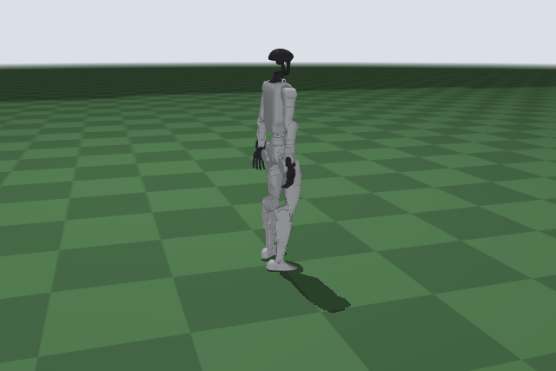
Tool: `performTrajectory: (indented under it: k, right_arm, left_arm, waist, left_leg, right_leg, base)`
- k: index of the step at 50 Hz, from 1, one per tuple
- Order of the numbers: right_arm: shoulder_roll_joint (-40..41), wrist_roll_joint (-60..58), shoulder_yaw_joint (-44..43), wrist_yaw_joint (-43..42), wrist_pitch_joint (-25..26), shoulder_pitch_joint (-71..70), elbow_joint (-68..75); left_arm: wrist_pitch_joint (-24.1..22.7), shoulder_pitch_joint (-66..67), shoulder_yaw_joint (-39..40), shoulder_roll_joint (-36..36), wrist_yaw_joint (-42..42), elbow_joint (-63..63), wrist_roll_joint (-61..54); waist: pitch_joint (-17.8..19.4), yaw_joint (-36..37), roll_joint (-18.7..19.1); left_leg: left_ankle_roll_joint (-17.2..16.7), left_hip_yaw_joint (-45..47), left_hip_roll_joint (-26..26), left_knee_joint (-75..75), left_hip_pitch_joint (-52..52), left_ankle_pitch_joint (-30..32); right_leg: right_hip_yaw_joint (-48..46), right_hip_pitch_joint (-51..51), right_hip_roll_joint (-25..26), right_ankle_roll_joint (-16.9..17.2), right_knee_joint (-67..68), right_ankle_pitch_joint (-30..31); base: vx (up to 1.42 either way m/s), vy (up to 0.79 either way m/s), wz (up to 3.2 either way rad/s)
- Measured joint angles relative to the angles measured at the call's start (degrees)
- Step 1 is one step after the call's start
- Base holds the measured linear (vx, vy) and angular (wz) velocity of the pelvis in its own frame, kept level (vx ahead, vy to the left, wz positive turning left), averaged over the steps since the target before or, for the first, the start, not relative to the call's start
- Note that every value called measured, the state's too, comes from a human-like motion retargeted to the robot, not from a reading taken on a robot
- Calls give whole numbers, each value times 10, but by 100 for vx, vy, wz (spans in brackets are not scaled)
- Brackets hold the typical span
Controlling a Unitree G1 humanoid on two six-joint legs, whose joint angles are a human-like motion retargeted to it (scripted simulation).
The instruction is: Upper body actions
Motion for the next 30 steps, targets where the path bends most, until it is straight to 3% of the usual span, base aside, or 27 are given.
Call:
performTrajectory:
  k: [30]
  right_arm:
    - [0,-4,5,-2,-1,-2,-1]
  left_arm:
    - [13,0,-10,-2,-16,2,17]
  waist:
    - [0,1,-3]
  left_leg:
    - [0,-1,1,2,-2,1]
  right_leg:
    - [0,0,0,0,1,0]
  base:
    - [0,0,0]
